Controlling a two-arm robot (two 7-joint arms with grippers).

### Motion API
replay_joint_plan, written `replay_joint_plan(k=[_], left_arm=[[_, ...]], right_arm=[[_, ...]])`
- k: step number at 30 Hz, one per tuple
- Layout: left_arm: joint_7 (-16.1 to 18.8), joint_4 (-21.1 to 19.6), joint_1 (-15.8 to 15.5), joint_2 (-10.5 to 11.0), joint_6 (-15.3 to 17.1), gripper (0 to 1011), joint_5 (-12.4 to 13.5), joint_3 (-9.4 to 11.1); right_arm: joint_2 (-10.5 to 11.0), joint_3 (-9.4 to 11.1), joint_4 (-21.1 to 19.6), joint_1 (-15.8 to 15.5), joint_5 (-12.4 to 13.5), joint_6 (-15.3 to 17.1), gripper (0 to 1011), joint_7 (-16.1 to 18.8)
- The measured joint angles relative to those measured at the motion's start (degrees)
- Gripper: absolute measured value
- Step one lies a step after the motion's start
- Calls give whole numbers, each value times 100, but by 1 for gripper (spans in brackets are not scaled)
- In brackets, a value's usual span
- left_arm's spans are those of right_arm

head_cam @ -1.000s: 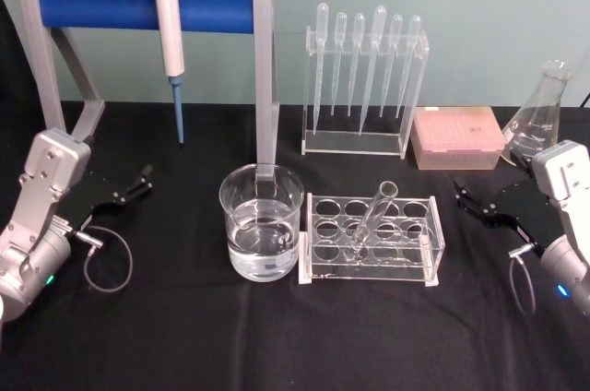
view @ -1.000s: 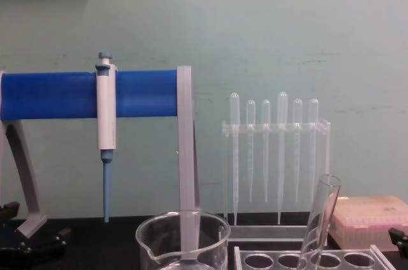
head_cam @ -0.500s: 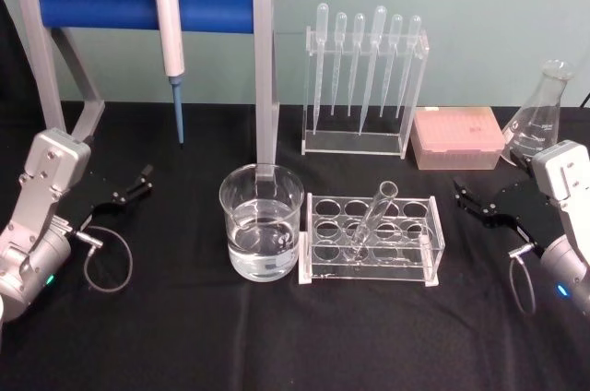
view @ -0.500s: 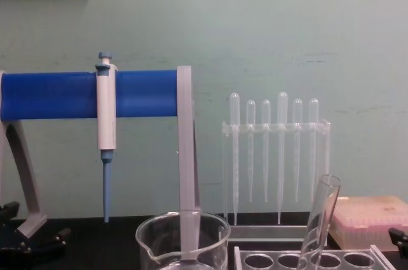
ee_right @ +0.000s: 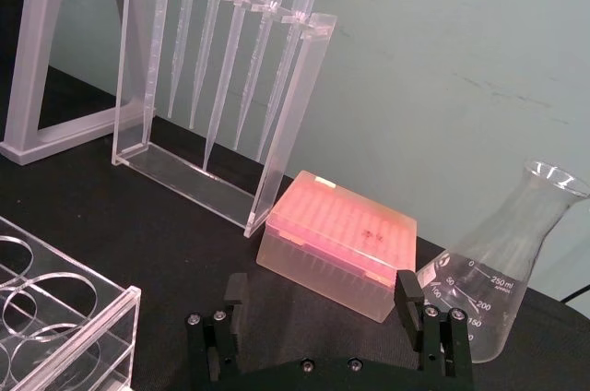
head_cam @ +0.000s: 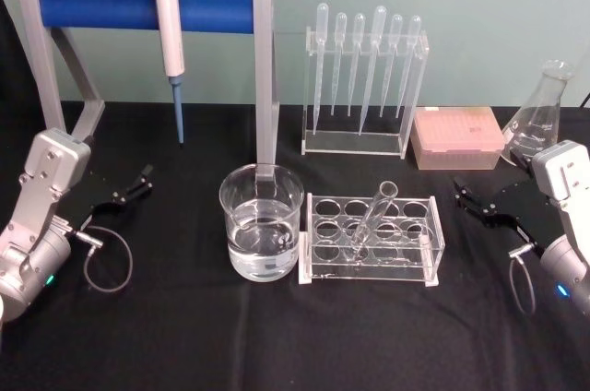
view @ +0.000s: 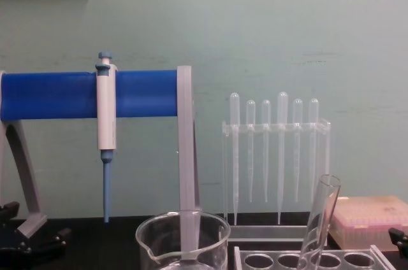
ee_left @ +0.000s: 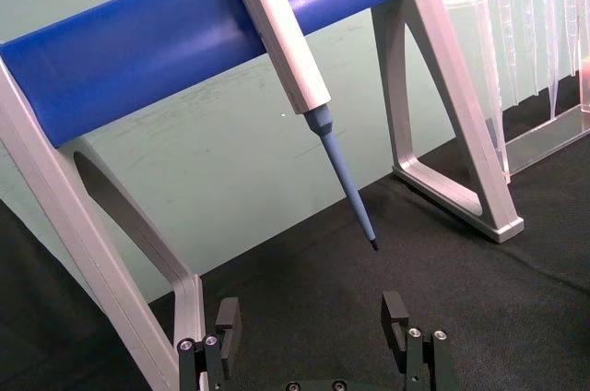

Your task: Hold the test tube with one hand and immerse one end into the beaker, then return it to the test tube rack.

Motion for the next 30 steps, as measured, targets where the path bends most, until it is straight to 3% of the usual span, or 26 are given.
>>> replay_joint_plan(k=[30], left_arm=[[0,0,0,0,0,1000,0,0]], right_arm=[[0,0,0,0,0,0,1002,0]])
